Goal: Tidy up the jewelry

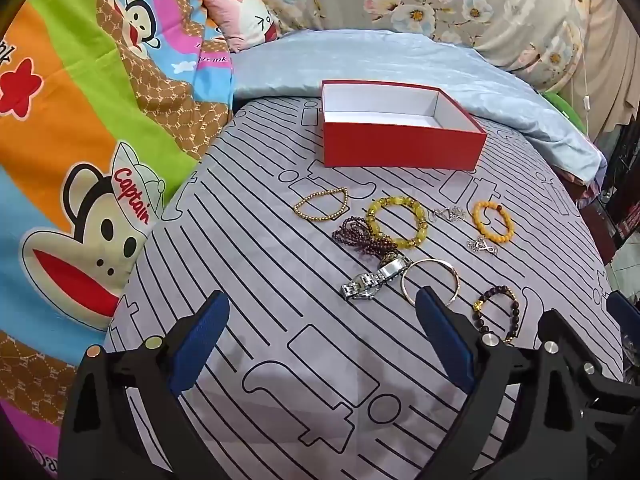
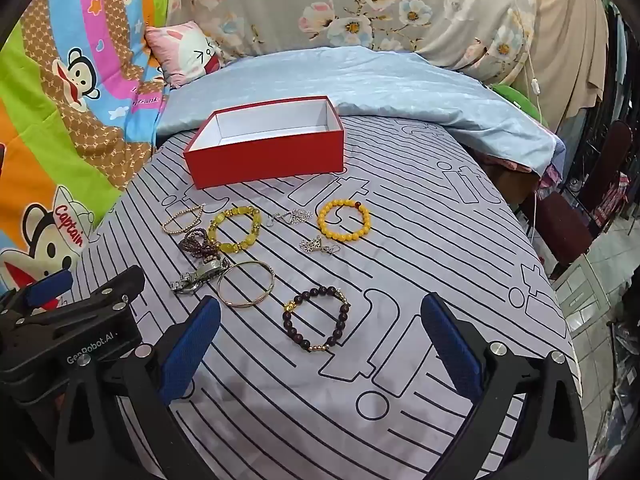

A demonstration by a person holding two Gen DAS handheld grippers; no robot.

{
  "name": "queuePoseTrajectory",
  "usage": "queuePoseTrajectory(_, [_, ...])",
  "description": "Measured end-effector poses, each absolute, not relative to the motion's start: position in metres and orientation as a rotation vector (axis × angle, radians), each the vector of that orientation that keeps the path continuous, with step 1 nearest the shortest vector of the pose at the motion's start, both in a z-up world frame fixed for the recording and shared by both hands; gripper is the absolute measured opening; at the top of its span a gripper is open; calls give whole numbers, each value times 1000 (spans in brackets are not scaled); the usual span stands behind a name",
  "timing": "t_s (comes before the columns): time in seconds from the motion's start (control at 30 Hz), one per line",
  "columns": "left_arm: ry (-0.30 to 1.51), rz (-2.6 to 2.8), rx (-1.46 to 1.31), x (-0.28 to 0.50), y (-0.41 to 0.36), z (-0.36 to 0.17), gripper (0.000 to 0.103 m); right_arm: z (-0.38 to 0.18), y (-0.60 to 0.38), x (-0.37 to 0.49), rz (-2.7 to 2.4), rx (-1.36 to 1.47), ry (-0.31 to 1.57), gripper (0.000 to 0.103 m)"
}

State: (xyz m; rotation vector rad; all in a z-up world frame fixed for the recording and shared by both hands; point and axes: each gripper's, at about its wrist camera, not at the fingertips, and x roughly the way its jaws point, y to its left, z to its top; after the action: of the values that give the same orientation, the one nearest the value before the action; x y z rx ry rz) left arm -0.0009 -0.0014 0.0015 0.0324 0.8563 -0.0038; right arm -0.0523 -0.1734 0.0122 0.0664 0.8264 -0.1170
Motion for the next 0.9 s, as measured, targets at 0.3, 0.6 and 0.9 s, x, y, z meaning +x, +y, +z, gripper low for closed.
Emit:
queuePoseTrajectory(0.3, [854, -5, 27, -1, -1, 1, 92, 12, -173, -53, -117, 61, 820, 98])
queuePoseTrajectory(0.6, [850, -1, 31, 1, 0, 5, 92, 13, -170, -51, -118, 57, 816, 98])
queuePoseTrajectory(0.9, [846, 0, 39, 4, 0, 6, 92, 14, -170, -49, -120, 55, 818, 98])
